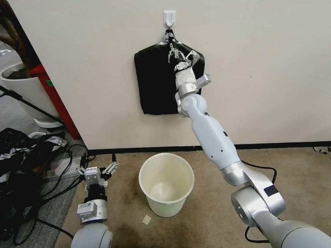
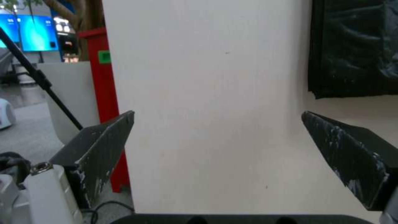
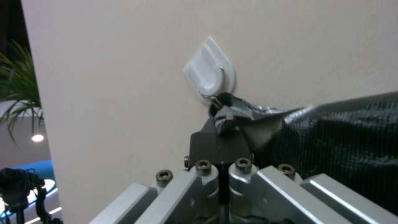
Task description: Place a trash bag onto the trash bin.
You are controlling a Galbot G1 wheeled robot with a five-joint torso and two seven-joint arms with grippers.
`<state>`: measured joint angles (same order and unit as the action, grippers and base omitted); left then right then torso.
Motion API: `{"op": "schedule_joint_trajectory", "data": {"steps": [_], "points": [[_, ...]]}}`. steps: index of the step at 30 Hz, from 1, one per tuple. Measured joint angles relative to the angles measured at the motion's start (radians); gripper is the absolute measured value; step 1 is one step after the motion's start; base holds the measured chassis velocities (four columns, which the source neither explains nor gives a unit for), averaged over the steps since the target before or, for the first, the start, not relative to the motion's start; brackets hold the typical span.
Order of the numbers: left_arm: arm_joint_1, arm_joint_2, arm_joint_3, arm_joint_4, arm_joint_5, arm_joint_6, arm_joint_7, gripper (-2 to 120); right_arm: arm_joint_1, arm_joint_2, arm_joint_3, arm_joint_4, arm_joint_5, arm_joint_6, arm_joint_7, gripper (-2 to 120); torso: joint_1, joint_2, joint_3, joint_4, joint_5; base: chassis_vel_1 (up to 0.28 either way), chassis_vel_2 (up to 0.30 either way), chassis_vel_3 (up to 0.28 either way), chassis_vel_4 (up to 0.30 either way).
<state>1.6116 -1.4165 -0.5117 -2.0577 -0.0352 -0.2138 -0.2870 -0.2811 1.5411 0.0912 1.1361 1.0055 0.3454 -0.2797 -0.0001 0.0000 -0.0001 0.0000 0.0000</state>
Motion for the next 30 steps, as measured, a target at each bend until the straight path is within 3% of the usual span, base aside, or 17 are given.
{"op": "schedule_joint_trajectory", "data": {"steps": [9, 17, 19, 24, 30], "points": [[-0.009, 0.002, -0.001, 0.008, -0.003, -0.001, -0.003, 100, -0.157, -0.042, -0.005, 0.174, -0.028, 0.008, -0.038, 0, 0.0, 0.0, 0.0, 0.0, -0.0001, 0.0, 0.0, 0.0, 0.0], [-0.046, 0.023, -0.002, 0.022, -0.019, -0.001, -0.006, 100, -0.474, -0.087, 0.015, 0.345, -0.144, 0.031, -0.078, 0, 0.0, 0.0, 0.0, -0.0001, 0.0, 0.0, 0.0, 0.0, 0.0], [-0.075, 0.041, 0.004, 0.031, -0.066, -0.001, 0.002, 100, -0.584, -0.085, 0.029, 0.388, -0.185, 0.048, -0.087, 0, 0.0, 0.0, 0.0, -0.0001, 0.0001, 0.0, 0.0, 0.0, 0.0], [-0.115, 0.065, 0.015, 0.044, -0.15, -0.017, 0.024, 100, -0.685, -0.08, 0.04, 0.405, -0.236, 0.077, -0.107, 0, 0.0, 0.0, 0.0, -0.0001, -0.0001, 0.0, 0.0, 0.0, 0.0], [-0.201, 0.139, 0.039, 0.08, -0.256, -0.115, 0.104, 100, -0.779, -0.077, 0.062, 0.389, -0.327, 0.119, -0.14, 0, 0.0, 0.0, 0.0, 0.0, -0.0002, 0.0, 0.0, 0.0, 0.0]]}}
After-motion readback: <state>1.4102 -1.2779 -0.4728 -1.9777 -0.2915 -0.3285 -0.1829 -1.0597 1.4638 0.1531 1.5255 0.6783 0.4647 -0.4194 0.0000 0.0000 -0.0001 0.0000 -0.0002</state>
